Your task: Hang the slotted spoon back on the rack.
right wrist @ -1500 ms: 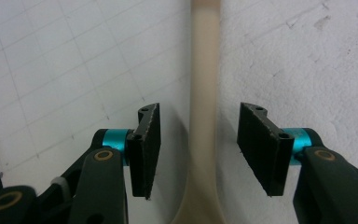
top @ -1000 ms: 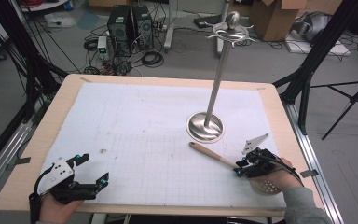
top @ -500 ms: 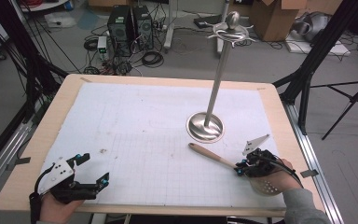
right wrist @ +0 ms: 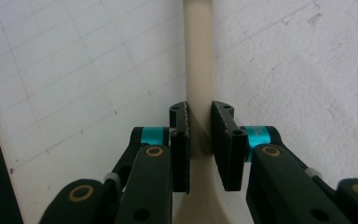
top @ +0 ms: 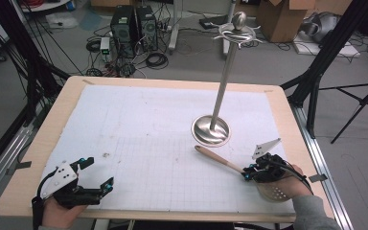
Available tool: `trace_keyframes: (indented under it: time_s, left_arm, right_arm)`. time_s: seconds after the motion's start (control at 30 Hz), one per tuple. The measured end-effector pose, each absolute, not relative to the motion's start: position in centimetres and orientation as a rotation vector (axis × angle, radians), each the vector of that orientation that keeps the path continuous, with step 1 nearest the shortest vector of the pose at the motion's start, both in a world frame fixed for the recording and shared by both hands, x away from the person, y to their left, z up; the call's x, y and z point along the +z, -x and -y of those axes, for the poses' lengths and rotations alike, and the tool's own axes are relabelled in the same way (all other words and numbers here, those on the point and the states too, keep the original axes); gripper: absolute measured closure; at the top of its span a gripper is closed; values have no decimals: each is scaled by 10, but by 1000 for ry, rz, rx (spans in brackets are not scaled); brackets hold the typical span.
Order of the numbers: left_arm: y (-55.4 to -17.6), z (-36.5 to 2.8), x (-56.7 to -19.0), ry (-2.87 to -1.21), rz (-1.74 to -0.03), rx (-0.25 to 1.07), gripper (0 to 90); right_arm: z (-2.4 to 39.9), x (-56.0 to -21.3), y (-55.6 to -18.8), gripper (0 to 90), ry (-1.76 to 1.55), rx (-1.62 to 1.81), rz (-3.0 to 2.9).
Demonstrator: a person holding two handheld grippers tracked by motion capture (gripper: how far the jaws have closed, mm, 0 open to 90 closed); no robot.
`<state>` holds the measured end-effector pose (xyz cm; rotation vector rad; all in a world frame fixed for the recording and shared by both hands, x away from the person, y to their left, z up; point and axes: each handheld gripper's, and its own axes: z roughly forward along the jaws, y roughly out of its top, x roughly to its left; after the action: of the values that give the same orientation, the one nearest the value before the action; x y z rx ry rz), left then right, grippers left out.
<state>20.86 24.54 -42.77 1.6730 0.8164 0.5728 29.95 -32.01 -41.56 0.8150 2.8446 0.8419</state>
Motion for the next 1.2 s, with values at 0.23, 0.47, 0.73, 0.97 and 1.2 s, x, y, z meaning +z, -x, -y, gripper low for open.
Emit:
trace_keyframes:
  time_s: [0.23,0.47,0.73,0.97,1.2]
  left_arm:
    - [-209,-246,-428,-1672,-819,581,23]
    - [-208,-245,-427,-1673,-818,580,24]
    - [-208,-246,-427,-1673,-818,584,24]
    - [-207,-245,-428,-1676,-821,590,24]
    - [-207,-246,-427,-1677,-821,587,24]
  right_arm:
    - [327,-410,-299,782,-825,909,-2804]
    - [330,-405,-298,782,-826,957,-2769]
    - [339,-397,-298,781,-834,1068,-2702]
    - [342,-389,-296,782,-819,1142,-2654]
    - [348,-380,-293,782,-783,1228,-2600]
